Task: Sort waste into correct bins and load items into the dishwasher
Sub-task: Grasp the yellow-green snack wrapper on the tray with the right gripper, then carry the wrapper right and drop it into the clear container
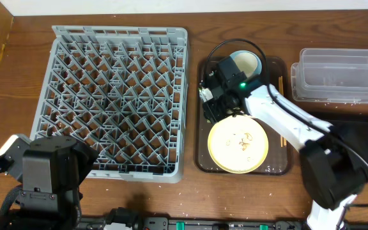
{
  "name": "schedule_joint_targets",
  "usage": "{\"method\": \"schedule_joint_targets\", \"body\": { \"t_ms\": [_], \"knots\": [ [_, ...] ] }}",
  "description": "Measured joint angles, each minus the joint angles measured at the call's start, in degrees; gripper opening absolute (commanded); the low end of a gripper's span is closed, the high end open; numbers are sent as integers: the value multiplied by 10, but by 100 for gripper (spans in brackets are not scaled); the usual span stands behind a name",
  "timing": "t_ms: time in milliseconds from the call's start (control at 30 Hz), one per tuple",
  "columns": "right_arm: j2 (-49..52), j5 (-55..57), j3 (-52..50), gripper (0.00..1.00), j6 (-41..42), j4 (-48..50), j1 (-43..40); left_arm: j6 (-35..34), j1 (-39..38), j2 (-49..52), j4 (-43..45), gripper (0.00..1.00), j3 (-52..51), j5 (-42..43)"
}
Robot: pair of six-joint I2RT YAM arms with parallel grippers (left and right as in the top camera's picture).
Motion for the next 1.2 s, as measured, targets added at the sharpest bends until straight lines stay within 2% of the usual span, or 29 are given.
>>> {"method": "schedule_joint_targets", "body": {
  "t_ms": [167,233,267,300,667,1000,1200],
  "knots": [
    [42,3,0,36,15,16,0,0,0,0,0,98,0,0],
    [53,3,0,17,23,20,1,0,0,0,0,98,0,0],
    [56,4,0,3,29,22,1,0,0,0,0,98,0,0],
    [57,4,0,1,31,26,2,0,0,0,0,98,0,0],
    [38,-17,14,1,65,23,2,0,0,0,0,98,0,0],
    [-136,-34,26,1,114,-54,-1,0,0,0,0,98,0,0],
    [-155,-34,28,1,122,-76,-2,0,0,0,0,98,0,0]
  ]
}}
